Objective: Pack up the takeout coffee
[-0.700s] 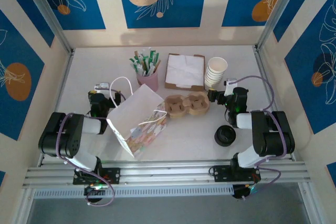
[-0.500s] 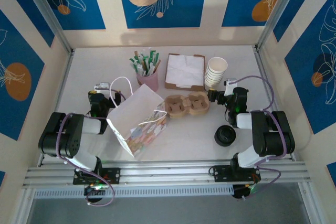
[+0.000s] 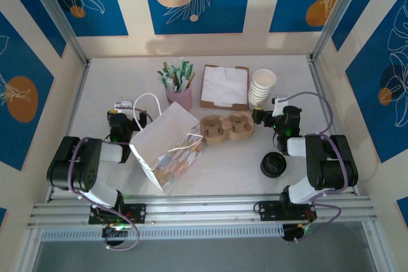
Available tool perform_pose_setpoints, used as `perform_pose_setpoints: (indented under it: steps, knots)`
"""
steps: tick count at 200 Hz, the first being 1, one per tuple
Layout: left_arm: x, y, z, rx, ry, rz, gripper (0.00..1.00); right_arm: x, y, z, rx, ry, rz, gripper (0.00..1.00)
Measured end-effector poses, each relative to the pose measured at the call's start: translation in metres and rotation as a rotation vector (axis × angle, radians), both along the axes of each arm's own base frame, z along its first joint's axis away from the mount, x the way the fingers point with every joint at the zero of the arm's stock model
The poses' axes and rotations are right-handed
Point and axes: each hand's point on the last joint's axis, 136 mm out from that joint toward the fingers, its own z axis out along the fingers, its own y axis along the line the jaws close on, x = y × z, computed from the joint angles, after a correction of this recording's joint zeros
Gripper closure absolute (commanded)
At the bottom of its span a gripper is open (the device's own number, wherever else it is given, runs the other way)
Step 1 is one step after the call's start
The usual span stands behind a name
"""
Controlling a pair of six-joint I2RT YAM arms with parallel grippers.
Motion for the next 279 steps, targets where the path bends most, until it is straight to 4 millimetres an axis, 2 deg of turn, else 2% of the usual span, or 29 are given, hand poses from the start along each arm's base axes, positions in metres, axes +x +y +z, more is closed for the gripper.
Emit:
perform_pose_setpoints:
  steps: [123, 146, 166, 179, 201, 237, 240, 246, 279]
  knots:
    - [0.000, 0.000, 0.000, 0.000, 0.000, 0.000, 0.00, -0.001, 0.000, 0.000, 0.000, 0.010, 0.000, 0.01]
    - [-0.004, 0.000, 0.000, 0.000, -0.005, 0.000, 0.00, -0.006, -0.001, 0.015, 0.006, -0.006, -0.008, 0.01]
    - [-0.013, 0.001, 0.006, -0.001, -0.010, 0.000, 0.00, -0.012, -0.005, 0.044, 0.012, -0.055, -0.034, 0.01]
    - [-0.017, 0.002, 0.021, -0.005, -0.035, 0.000, 0.00, -0.020, -0.009, 0.058, 0.015, -0.069, -0.061, 0.01]
    - [-0.028, 0.005, 0.067, -0.032, -0.133, 0.019, 0.00, -0.037, -0.019, 0.075, 0.033, -0.066, -0.118, 0.01]
    - [-0.050, 0.017, 0.130, -0.142, -0.210, 0.098, 0.00, -0.079, -0.036, 0.099, 0.175, -0.036, -0.259, 0.01]
    - [-0.050, 0.016, 0.130, -0.147, -0.202, 0.096, 0.00, -0.083, -0.038, 0.101, 0.195, -0.028, -0.279, 0.01]
    - [-0.052, 0.015, 0.151, -0.167, -0.233, 0.091, 0.00, -0.090, -0.043, 0.103, 0.228, -0.018, -0.317, 0.01]
    - [-0.064, 0.003, 0.223, -0.225, -0.279, 0.013, 0.00, -0.119, -0.059, 0.136, 0.416, 0.025, -0.430, 0.00]
